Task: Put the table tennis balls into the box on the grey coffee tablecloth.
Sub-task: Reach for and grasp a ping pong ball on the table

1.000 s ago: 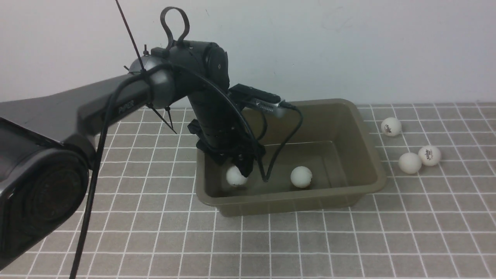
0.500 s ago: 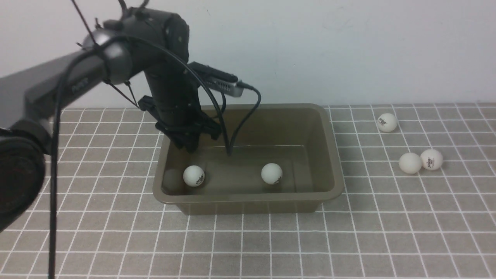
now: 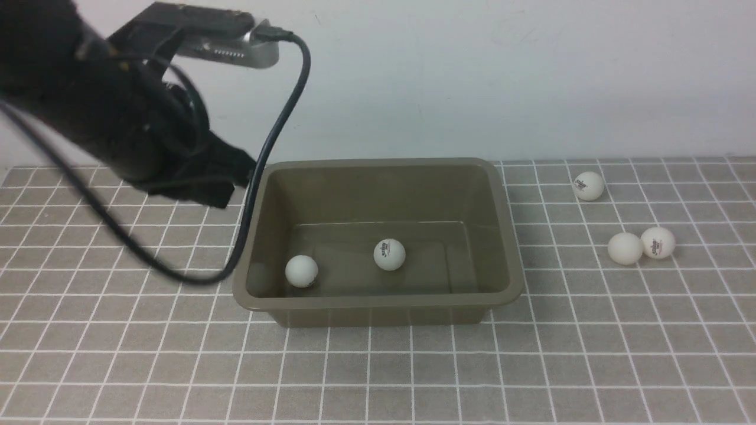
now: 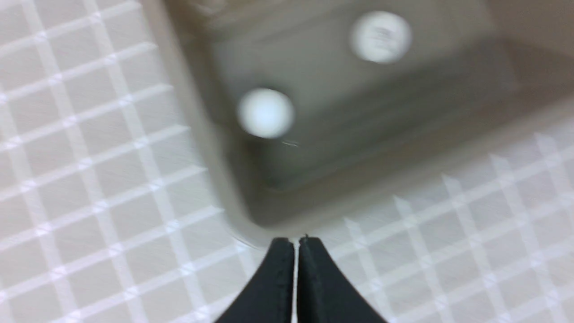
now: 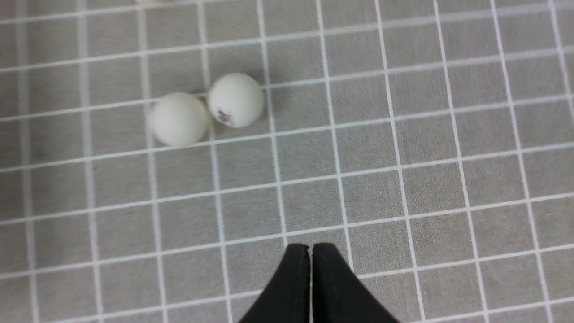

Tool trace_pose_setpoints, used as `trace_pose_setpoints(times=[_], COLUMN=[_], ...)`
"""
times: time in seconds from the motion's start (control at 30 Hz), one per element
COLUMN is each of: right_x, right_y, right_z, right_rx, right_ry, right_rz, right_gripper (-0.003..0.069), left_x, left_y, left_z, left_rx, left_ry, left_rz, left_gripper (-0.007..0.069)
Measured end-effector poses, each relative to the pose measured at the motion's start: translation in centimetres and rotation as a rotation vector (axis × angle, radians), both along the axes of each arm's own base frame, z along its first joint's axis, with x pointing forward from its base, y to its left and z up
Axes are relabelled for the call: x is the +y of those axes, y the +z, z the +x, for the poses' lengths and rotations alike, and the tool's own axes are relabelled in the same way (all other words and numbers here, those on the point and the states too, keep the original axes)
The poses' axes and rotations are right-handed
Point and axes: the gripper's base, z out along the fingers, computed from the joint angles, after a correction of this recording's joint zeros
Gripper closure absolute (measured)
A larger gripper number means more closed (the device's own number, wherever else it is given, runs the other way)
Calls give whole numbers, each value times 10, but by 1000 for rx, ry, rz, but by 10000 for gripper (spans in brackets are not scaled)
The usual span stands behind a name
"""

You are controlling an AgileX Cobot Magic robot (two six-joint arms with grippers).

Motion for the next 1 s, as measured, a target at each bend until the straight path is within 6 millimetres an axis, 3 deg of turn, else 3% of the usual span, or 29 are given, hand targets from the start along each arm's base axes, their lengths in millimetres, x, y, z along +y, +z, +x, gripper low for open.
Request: trace_pose_setpoints(times=[0.17, 0.3, 0.43, 0.57, 1.0], right_x=[-9, -9, -10, -11, -9], right_y=[-41, -69, -100, -122, -162], right_z=[37, 72, 103, 120, 129], right_rx=[-22, -47, -2, 64, 151], right_ry=[-29, -7, -1, -1, -26], right_rz=[72, 137, 195, 235, 300], right_gripper=[565, 423, 272, 183, 176], left_x=[-8, -1, 7, 13, 16], left_y=[-14, -32, -44, -51, -46], left_z=[-52, -80, -101, -117, -122], left_rx=[-57, -93, -88, -97, -138], left_ry=[-74, -66, -64, -64, -60], left_rz=[-92, -120, -120, -125, -142], left_gripper=[629, 629, 629, 629, 629])
